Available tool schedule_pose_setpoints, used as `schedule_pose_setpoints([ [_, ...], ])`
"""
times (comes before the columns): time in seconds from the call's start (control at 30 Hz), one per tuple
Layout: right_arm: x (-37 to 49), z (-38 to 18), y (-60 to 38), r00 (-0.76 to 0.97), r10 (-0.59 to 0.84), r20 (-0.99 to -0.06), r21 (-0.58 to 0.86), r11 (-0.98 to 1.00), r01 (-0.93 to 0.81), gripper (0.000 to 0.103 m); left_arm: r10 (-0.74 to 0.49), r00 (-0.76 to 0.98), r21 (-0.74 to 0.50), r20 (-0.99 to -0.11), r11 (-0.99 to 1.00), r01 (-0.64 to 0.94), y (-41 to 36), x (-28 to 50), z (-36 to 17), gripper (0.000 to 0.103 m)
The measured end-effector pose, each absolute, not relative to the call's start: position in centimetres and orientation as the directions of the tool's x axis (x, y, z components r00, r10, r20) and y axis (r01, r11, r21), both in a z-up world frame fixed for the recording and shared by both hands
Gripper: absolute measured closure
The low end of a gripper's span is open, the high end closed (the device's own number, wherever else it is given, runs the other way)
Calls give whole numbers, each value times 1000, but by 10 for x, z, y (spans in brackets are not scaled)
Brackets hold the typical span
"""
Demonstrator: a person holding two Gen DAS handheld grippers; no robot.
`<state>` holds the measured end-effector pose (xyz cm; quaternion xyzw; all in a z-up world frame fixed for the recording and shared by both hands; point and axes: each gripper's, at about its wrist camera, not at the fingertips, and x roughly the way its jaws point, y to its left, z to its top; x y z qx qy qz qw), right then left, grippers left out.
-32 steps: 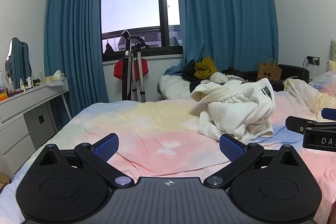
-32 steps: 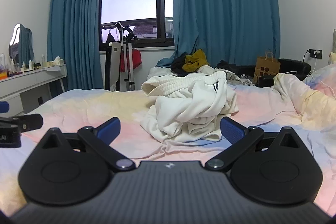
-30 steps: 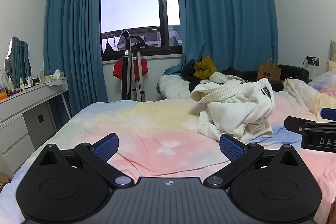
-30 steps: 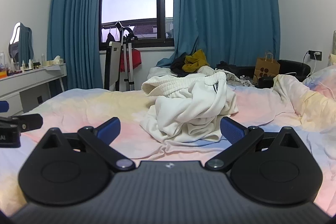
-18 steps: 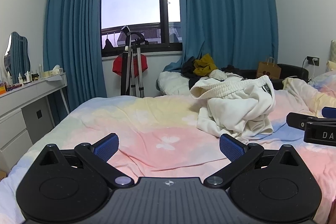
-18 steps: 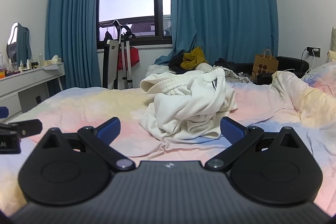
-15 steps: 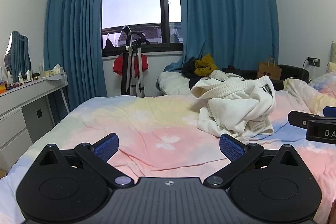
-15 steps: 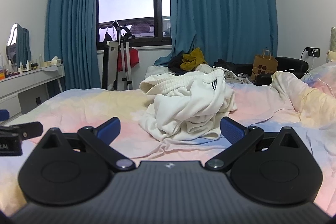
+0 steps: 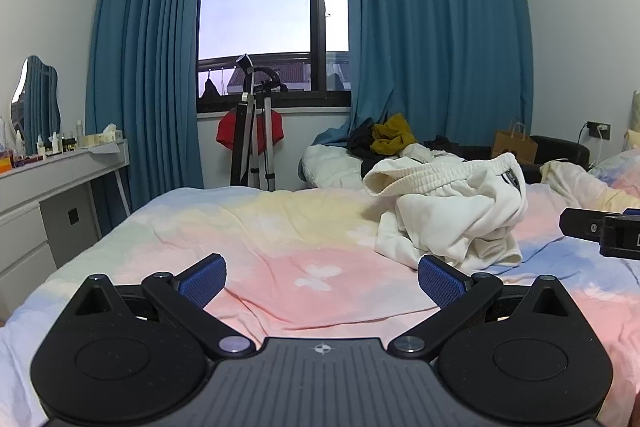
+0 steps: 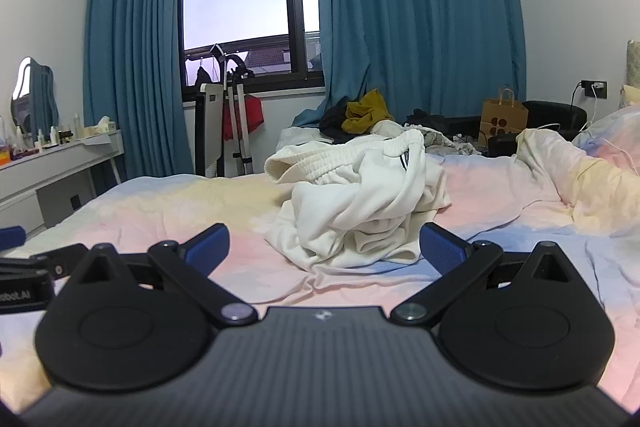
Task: Fold clothes
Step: 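Move the right tool toward the white sweatpants on the bed, then grasp the ribbed waistband of the white sweatpants with the right tool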
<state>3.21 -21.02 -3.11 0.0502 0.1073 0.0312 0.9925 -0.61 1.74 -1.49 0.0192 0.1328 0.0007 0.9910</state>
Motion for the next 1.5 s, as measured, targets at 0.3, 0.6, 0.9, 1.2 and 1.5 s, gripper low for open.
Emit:
schedule_pose_setpoints([
  [0.3, 63, 9, -202, 978, 39, -203, 144, 989, -10, 0, -20, 952, 4, -306, 1000, 22, 23, 8, -30, 0],
  [0.6, 137, 19, -215, 982, 4, -189, 148, 989, 24, 0, -55, 936, -32, -348, 998, 47, 24, 20, -44, 0],
  [0.9, 229, -32, -283, 962, -1, -272, 365, 925, 104, 0, -28, 916, -23, -400, 1000, 20, 20, 49, -65, 0],
  [1.2, 311, -74, -314, 960, 112, -257, 395, 919, -1, 0, -36, 895, -18, -445, 999, 31, 13, 77, -85, 0],
  [1.5, 323, -88, -295, 958, 192, -214, 379, 920, -100, 32, -69, 870, -64, -487, 997, 43, 13, 91, -100, 0],
])
